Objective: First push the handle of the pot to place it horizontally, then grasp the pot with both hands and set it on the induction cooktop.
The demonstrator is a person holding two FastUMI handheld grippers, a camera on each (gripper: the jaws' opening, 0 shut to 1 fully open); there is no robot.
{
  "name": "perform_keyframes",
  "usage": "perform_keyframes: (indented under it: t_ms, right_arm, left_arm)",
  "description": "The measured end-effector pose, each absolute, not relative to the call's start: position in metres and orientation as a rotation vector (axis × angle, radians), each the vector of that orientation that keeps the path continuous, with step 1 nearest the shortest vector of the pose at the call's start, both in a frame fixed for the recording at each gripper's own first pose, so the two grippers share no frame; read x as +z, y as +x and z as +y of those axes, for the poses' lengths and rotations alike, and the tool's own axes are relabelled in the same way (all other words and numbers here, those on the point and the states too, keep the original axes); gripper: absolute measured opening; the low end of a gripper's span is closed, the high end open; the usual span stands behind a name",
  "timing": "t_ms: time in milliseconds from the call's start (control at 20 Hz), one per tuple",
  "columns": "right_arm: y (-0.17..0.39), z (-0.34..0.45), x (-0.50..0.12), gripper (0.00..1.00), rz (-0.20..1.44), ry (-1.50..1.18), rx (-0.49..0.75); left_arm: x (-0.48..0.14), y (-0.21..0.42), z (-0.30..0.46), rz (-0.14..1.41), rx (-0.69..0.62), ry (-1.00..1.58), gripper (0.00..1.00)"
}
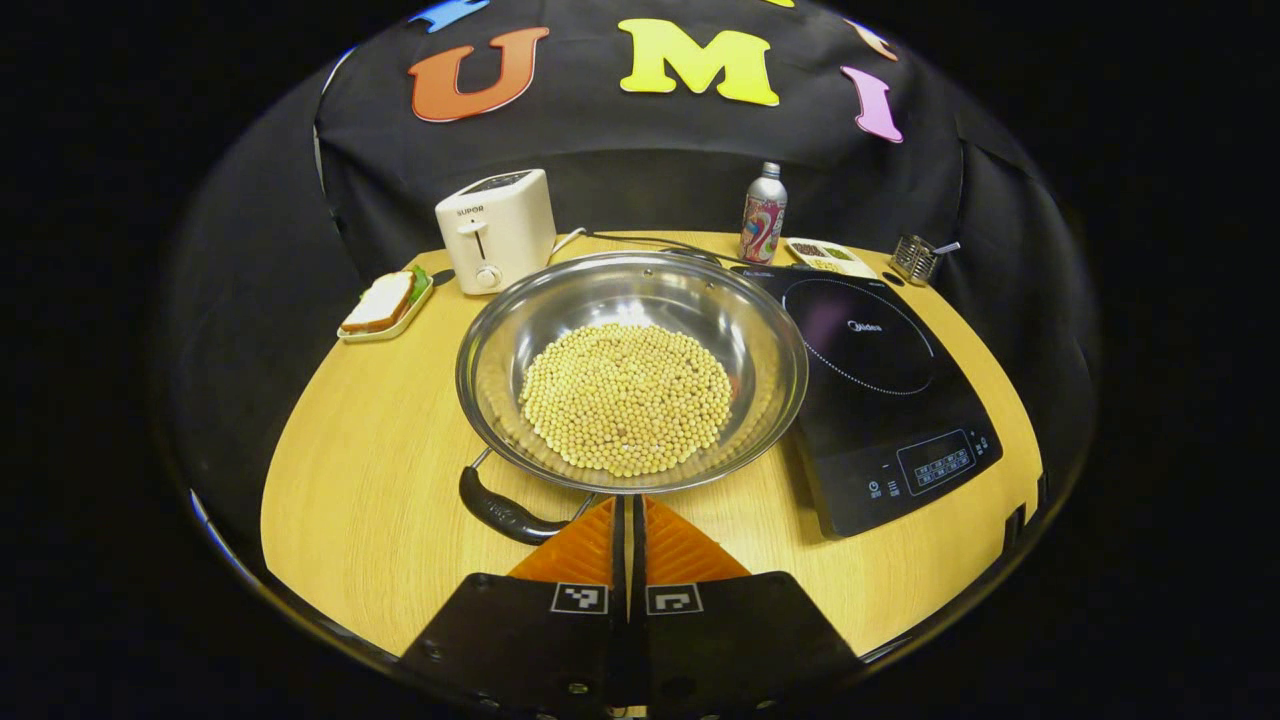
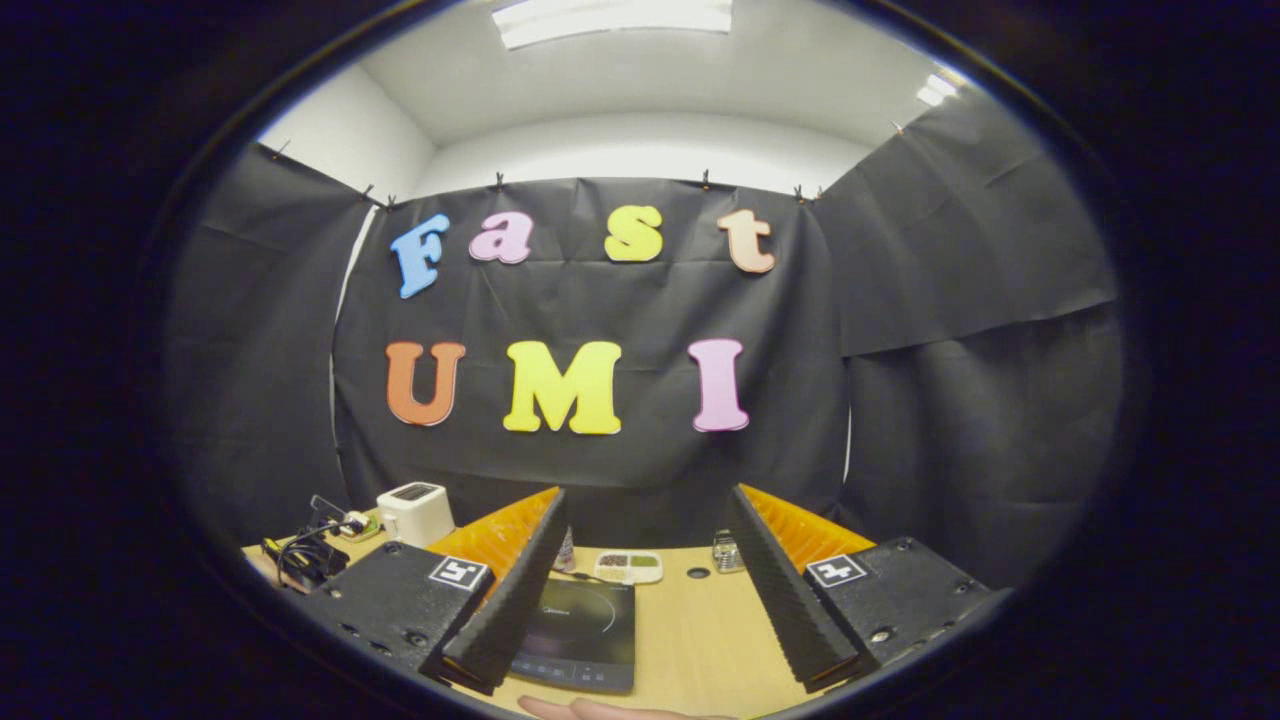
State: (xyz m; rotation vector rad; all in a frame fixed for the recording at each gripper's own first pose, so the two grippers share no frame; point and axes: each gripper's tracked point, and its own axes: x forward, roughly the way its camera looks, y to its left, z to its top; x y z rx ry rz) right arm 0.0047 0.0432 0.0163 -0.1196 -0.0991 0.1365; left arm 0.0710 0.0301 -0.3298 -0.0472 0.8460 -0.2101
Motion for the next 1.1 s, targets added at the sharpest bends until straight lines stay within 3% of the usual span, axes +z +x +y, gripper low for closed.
perform_keyframes:
  t_ms: [100, 150, 200, 250, 300, 400, 450, 600, 650, 700, 750, 800, 850, 900, 1050, 1100]
  right_arm:
    - [0.009, 0.046, 0.007, 1.0, -0.078, -0.113, 0.155]
    - [0.012, 0.045, 0.003, 0.96, -0.067, -0.111, 0.16]
    - [0.015, 0.046, 0.002, 1.0, -0.063, -0.115, 0.168]
    - [0.018, 0.045, 0.001, 1.0, -0.064, -0.122, 0.172]
    - [0.021, 0.042, 0.0, 0.96, -0.069, -0.125, 0.166]
    - [0.026, 0.037, 0.002, 1.0, -0.078, -0.123, 0.154]
    - [0.028, 0.037, 0.001, 0.96, -0.079, -0.12, 0.154]
    - [0.032, 0.038, 0.002, 0.96, -0.084, -0.125, 0.153]
    - [0.032, 0.039, 0.003, 1.0, -0.087, -0.127, 0.154]
    - [0.033, 0.039, 0.002, 0.96, -0.086, -0.123, 0.153]
    - [0.034, 0.039, 0.001, 0.96, -0.082, -0.116, 0.152]
    - [0.036, 0.039, 0.0, 0.96, -0.077, -0.11, 0.151]
    - [0.039, 0.04, -0.001, 0.96, -0.074, -0.108, 0.148]
    - [0.041, 0.039, -0.002, 0.96, -0.072, -0.113, 0.141]
    - [0.049, 0.042, -0.009, 0.96, -0.055, -0.117, 0.136]
    - [0.052, 0.043, -0.013, 0.96, -0.042, -0.108, 0.137]
  left_arm:
    - [-0.34, 0.071, 0.039, 0.864, -0.183, -0.014, 0.0]
    - [-0.343, 0.07, 0.04, 0.872, -0.181, -0.016, 0.0]
    - [-0.345, 0.07, 0.041, 0.873, -0.184, -0.024, 0.1]
    - [-0.342, 0.067, 0.042, 0.872, -0.185, -0.039, 0.0]
    - [-0.341, 0.066, 0.043, 0.871, -0.192, -0.053, 0.1]
    - [-0.339, 0.067, 0.049, 0.859, -0.187, -0.082, 0.09]
    - [-0.34, 0.066, 0.052, 0.86, -0.185, -0.097, 0.0]
    - [-0.339, 0.067, 0.057, 0.864, -0.192, -0.159, 0.0]
    - [-0.339, 0.068, 0.058, 0.865, -0.198, -0.185, 0.0]
    - [-0.338, 0.07, 0.059, 0.864, -0.204, -0.21, 0.09]
    - [-0.338, 0.072, 0.064, 0.859, -0.205, -0.22, 0.1]
    - [-0.337, 0.074, 0.069, 0.85, -0.203, -0.217, 0.0]
    - [-0.338, 0.078, 0.074, 0.844, -0.203, -0.208, 0.1]
    - [-0.34, 0.081, 0.078, 0.848, -0.2, -0.208, 0.0]
    - [-0.343, 0.089, 0.092, 0.863, -0.184, -0.237, 0.0]
    - [-0.343, 0.093, 0.097, 0.866, -0.177, -0.239, 0.1]
